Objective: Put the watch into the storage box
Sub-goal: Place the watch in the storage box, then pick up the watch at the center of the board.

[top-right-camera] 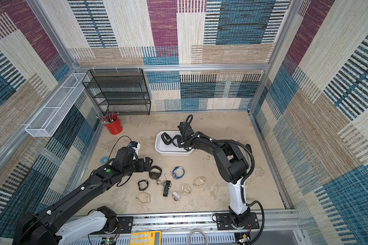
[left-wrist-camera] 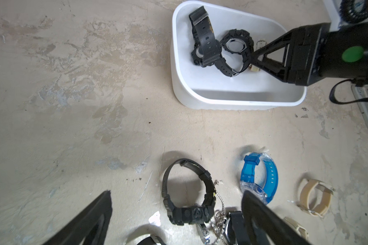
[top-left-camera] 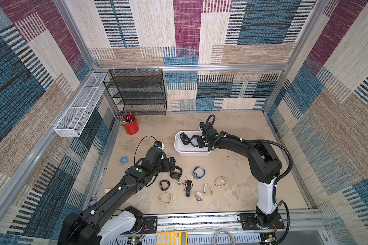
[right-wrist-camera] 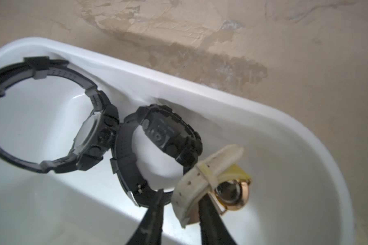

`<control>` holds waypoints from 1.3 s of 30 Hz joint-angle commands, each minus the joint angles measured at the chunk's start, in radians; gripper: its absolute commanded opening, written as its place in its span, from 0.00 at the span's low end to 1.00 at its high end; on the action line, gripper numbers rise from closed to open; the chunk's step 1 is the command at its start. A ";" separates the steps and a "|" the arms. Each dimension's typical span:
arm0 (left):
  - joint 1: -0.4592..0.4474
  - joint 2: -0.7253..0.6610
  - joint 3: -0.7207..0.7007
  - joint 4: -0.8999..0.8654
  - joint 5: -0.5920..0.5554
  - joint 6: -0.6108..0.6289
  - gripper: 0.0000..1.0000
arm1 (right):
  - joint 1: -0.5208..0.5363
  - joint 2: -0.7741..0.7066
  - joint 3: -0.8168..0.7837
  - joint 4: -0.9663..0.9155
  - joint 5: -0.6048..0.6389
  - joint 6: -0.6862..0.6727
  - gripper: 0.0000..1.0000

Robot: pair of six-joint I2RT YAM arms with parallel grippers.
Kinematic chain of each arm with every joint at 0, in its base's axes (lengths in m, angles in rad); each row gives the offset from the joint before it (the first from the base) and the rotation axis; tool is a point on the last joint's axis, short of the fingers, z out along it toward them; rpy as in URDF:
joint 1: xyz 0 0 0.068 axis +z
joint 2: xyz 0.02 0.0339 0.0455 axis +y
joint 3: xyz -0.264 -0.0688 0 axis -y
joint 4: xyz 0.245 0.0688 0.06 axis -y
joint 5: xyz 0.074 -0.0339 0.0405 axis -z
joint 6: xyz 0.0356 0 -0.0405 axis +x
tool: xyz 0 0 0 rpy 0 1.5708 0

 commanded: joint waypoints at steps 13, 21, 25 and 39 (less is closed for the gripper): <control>0.011 0.062 0.014 0.022 -0.006 -0.004 0.96 | 0.000 -0.234 -0.063 0.079 -0.066 0.013 0.90; 0.013 0.113 0.037 0.001 0.026 0.000 0.94 | 0.000 -0.484 -0.338 0.200 -0.093 0.004 1.00; 0.014 0.138 0.043 -0.017 0.031 -0.002 0.93 | 0.000 -0.551 -0.394 0.209 -0.083 -0.004 1.00; 0.014 0.257 0.098 -0.132 0.012 0.024 0.73 | 0.000 -0.583 -0.448 0.253 -0.159 0.000 1.00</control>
